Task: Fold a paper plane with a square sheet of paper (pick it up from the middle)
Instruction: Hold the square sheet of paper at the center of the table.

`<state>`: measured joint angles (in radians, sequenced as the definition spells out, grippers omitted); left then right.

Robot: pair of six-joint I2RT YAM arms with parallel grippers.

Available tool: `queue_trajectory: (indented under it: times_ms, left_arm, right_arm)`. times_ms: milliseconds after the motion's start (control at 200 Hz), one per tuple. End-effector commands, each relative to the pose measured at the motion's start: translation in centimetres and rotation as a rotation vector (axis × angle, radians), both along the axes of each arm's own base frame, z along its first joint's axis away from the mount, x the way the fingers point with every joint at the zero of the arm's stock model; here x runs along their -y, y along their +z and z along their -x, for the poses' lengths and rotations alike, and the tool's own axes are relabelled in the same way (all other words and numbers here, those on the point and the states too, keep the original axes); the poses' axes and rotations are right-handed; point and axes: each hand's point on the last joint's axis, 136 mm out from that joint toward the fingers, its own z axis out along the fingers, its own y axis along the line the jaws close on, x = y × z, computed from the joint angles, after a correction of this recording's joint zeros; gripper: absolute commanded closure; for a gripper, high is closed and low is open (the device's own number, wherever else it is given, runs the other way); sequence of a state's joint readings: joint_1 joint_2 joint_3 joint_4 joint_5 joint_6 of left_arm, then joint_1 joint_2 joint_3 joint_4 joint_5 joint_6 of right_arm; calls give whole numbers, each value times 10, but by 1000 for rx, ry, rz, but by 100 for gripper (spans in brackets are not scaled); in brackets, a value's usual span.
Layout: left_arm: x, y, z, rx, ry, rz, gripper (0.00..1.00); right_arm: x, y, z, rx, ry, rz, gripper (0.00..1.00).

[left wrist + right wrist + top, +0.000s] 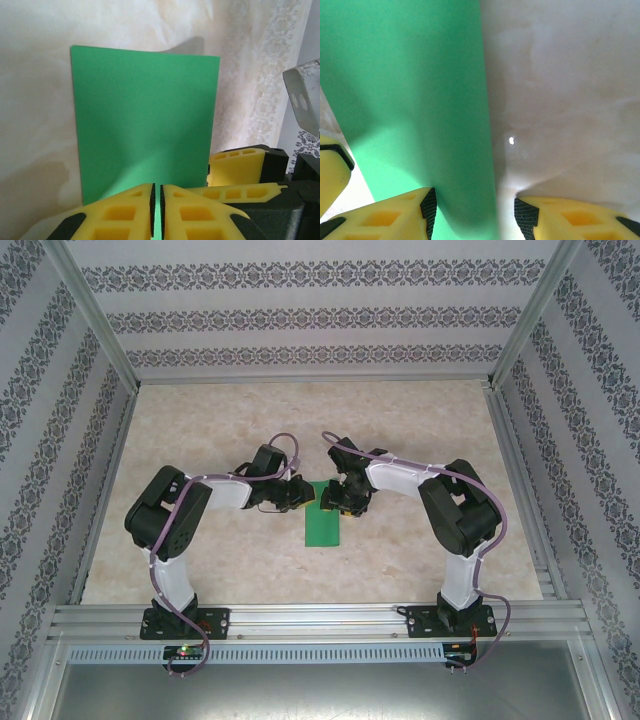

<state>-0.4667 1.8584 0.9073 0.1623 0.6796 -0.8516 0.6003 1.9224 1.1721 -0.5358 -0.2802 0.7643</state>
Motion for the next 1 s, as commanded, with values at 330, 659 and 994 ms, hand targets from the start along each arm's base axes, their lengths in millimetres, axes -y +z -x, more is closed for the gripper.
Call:
queue_trajectory:
  times_ms: [330, 659, 994]
  left_arm:
    - [-12, -39, 21, -99, -52, -190, 96]
    - [-40, -77, 57, -256, -75, -342, 100]
    - [-54, -92, 69, -301, -72, -411, 100]
  right_arm:
    - [40, -95, 51, -182, 18, 228, 47]
    - [17, -54, 33, -90, 2, 96, 43]
    - [26, 69, -9, 247, -122, -107, 43]
